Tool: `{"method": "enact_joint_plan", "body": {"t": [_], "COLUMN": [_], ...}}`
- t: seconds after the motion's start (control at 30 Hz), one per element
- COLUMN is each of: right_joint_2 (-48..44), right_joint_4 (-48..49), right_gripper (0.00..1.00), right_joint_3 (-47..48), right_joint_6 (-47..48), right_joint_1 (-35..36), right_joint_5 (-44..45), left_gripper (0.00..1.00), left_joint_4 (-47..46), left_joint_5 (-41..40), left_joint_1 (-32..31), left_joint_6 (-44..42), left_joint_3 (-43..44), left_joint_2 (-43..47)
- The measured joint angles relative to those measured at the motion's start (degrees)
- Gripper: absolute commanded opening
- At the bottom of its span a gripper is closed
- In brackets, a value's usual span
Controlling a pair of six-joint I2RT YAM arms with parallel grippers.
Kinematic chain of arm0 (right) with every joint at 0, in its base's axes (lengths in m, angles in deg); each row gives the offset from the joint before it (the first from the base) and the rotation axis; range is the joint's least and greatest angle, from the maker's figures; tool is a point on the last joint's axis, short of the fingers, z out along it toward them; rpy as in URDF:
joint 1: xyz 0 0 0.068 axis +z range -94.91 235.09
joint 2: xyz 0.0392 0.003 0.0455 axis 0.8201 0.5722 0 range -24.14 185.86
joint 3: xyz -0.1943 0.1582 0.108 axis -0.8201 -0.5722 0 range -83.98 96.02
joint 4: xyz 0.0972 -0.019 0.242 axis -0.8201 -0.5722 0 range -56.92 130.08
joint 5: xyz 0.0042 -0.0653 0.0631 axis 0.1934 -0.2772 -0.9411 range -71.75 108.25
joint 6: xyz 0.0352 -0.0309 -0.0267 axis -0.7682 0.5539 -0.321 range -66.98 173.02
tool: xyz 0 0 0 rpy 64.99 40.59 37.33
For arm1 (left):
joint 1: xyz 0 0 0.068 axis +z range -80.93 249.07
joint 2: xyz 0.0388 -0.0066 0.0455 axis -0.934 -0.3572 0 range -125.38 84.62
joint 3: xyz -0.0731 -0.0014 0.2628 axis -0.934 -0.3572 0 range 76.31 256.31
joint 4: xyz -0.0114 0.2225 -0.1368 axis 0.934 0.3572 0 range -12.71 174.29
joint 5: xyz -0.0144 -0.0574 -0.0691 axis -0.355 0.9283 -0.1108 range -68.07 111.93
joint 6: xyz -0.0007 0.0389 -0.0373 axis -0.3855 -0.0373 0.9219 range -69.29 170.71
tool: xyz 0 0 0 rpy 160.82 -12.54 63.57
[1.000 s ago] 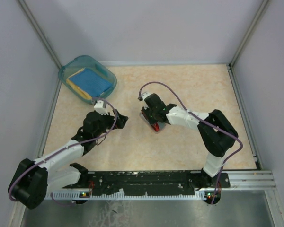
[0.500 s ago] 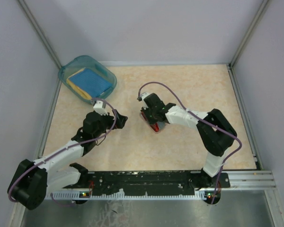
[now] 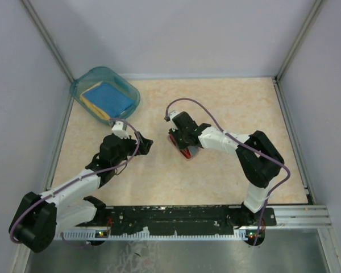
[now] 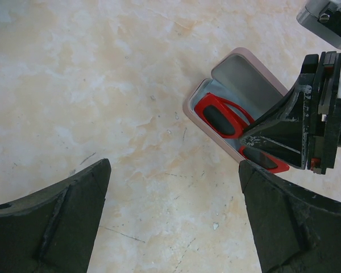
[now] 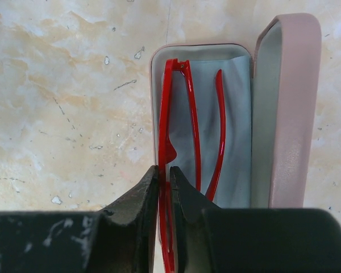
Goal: Organize the sunglasses
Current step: Place the sunglasses in the sunglasses case.
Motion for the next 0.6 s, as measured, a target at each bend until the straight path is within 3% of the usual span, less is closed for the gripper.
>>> {"method": "enact_joint_plan", "body": {"t": [0.6], "right_joint_2": [0.35], "right_joint_4": [0.00], "right_gripper": [0.20], "right_joint_3": [0.02], "right_joint_6": [0.02], "right_joint_1": [0.00], "right_joint_5": [0.59], "left_gripper": [1.00], "left_joint_4": [0.00], "left_joint_5": [-0.07], "left_joint_1": [0.00], "left_joint_6": [0.00], "left_joint_3": [-0.20], "left_joint_2": [0.61]}}
